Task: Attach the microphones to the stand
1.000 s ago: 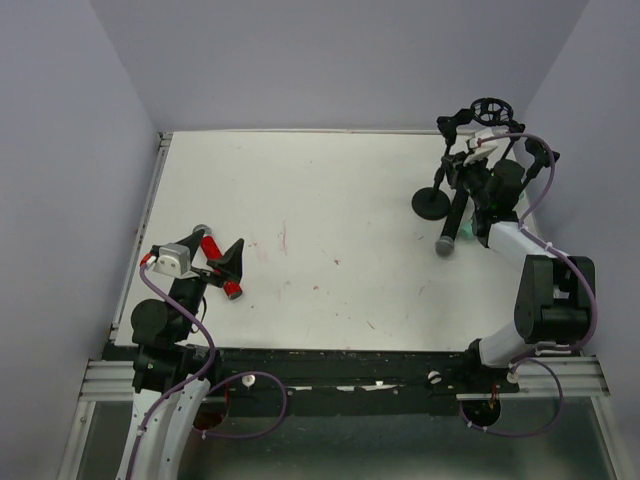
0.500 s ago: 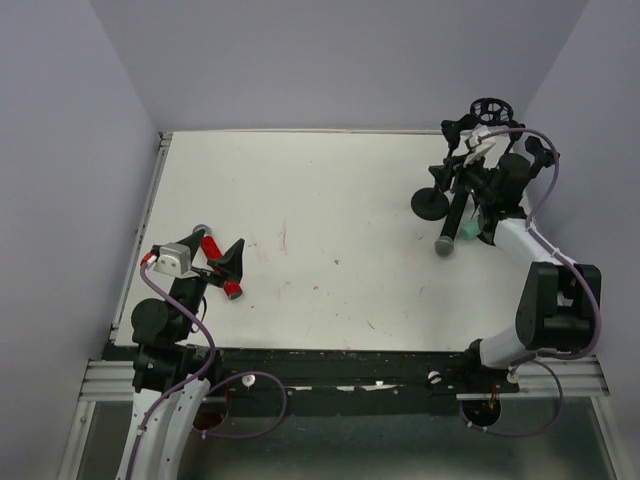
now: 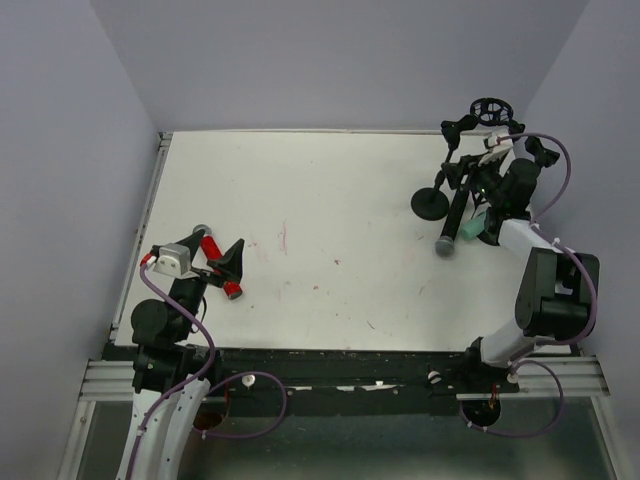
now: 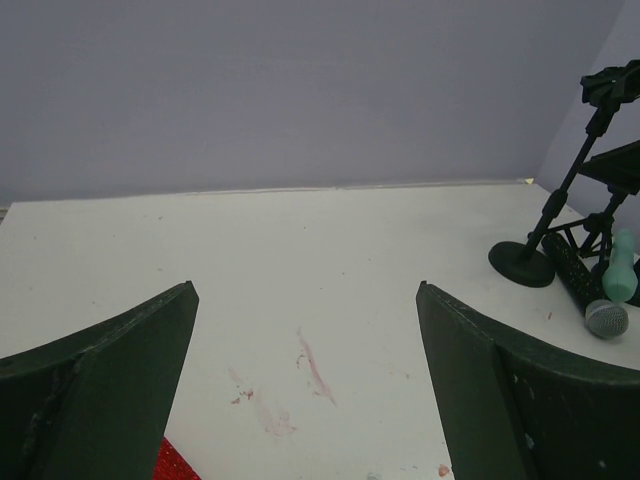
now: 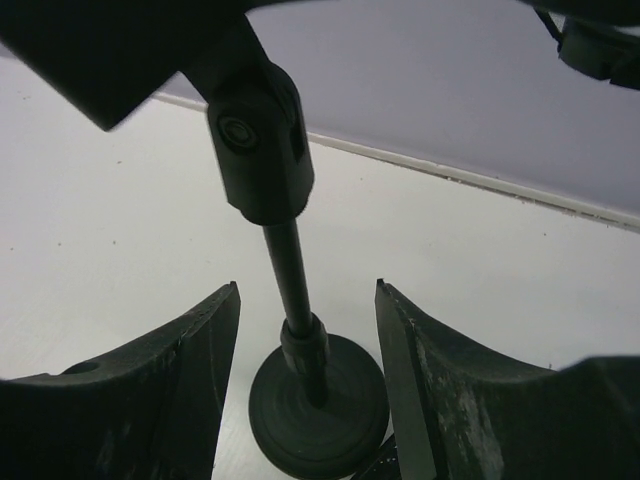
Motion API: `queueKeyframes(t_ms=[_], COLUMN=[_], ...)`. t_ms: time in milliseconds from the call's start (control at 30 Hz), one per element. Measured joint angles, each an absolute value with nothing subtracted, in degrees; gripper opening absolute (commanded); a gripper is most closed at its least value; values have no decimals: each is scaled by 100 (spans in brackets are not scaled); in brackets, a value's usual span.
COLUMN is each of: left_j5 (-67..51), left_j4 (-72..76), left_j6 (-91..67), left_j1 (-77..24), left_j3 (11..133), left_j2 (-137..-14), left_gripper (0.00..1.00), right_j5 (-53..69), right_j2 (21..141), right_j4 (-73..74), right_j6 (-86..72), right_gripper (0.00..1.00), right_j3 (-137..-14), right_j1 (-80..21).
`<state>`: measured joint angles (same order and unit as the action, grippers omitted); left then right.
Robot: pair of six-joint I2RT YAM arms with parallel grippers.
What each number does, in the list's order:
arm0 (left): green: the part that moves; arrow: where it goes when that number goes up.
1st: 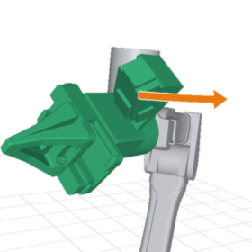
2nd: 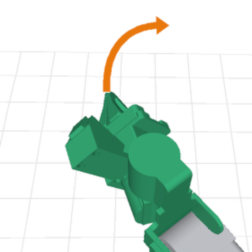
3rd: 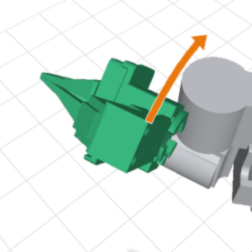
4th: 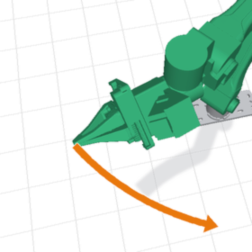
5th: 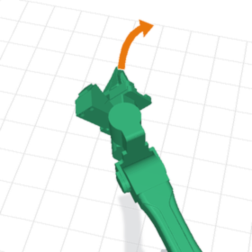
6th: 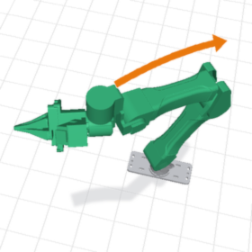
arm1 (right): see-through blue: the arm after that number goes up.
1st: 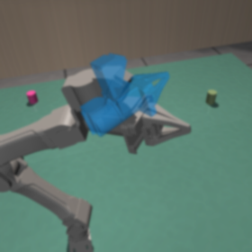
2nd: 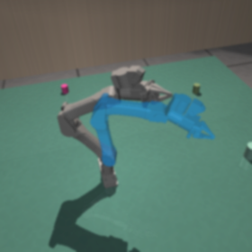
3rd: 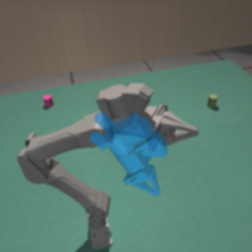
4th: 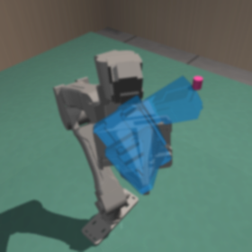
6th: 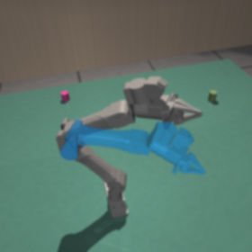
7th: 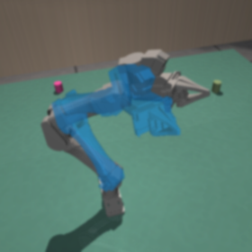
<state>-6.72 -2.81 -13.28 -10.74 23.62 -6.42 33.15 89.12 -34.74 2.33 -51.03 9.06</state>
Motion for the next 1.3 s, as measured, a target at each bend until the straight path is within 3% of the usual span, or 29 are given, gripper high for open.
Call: queueKeyframes(t_ms=[233, 333, 433, 567, 667, 1000, 1300], left_j5=[-681, -694, -709, -718, -720, -740, -753], left_j4=[-279, -279, -281, -281, -285, -283, -285], left_j6=[-1328, -1328, -1328, -1328, -1328, -1328, -1321], left_j1=[-1074, -1074, -1074, -1074, -1074, -1074, -1074], left_j3=[2362, 2362, 2362, 2362, 2362, 2362, 2362], left_j2=[-657, -705, -757, -808, -836, -838, -891], left_gripper=[98, 98, 99, 98, 98, 98, 98], right_j5=[3227, 3234, 3249, 3297, 3437, 4392, 4960], right_j2=[9673, 9843, 9896, 9896, 9896, 9592, 9244], right_j4=[-4099, -4265, -4410, -4547, -4563, -4523, -4204], right_j6=[-130, -211, -244, -231, -178, -982, -1323], right_gripper=[63, 57, 46, 24, 18, 13, 13], right_j3=[-5166, -5227, -5269, -5299, -5301, -5284, -5299], right_j1=[847, 744, 639, 541, 541, 102, -1715])
